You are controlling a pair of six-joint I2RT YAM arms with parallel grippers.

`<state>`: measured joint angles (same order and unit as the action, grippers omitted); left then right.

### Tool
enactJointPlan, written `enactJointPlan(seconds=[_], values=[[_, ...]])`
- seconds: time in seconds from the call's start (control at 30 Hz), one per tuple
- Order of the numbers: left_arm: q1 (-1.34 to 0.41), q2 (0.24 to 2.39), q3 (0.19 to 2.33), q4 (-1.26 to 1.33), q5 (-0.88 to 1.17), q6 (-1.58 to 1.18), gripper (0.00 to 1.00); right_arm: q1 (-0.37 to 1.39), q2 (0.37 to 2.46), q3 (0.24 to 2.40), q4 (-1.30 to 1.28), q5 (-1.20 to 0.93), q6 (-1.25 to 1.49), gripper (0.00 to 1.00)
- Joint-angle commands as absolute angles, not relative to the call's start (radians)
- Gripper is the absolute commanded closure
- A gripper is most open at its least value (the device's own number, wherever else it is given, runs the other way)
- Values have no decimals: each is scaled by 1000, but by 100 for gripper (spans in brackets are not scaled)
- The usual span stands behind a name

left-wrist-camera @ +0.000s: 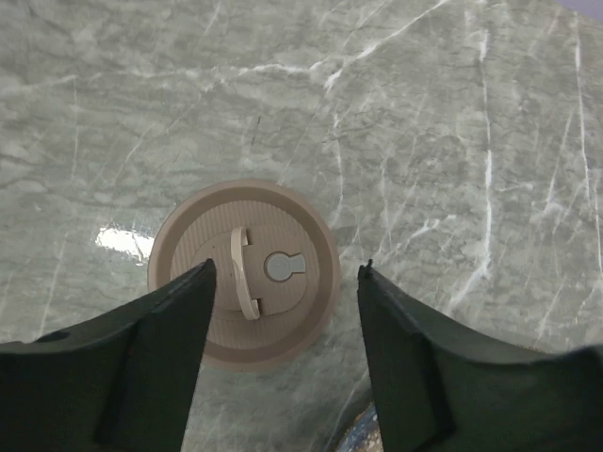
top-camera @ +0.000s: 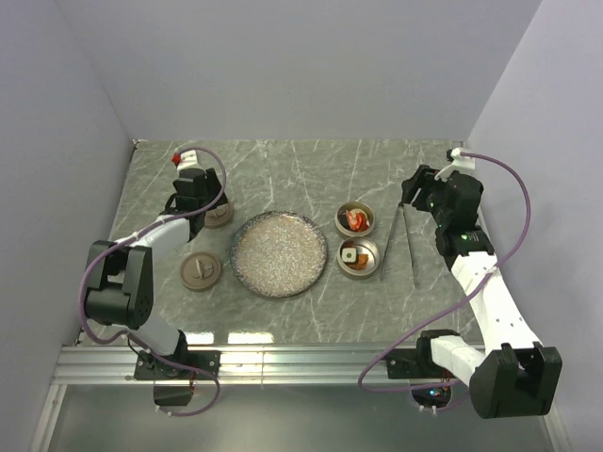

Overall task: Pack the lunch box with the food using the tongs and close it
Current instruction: Pick up the lid of the lunch box with the left arm

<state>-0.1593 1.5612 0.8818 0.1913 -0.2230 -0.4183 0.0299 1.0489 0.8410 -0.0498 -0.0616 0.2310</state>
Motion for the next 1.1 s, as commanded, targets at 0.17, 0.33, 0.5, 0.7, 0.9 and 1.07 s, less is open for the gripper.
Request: enactJointPlan(seconds=[0.17, 0.33, 0.5, 0.7, 0.9, 1.07], values=[[-98, 1663, 965, 163, -140, -468, 42, 25, 1046, 831, 25, -110, 247, 34], [-87, 1698, 991, 123, -127, -472, 43, 25, 1046, 828, 31, -121, 249, 34], [-83, 1730, 1011, 84, -110, -474, 48, 25, 1046, 830, 32, -129, 252, 34], [-83, 1767, 1042, 23, -95, -469, 59, 25, 1042, 827, 37, -133, 255, 34], [-83, 1767, 1042, 23, -83, -462, 84, 25, 1054, 830, 41, -149, 258, 34], [-83, 1758, 1049, 31, -87, -449, 100, 25, 1040, 824, 43, -137, 256, 35]])
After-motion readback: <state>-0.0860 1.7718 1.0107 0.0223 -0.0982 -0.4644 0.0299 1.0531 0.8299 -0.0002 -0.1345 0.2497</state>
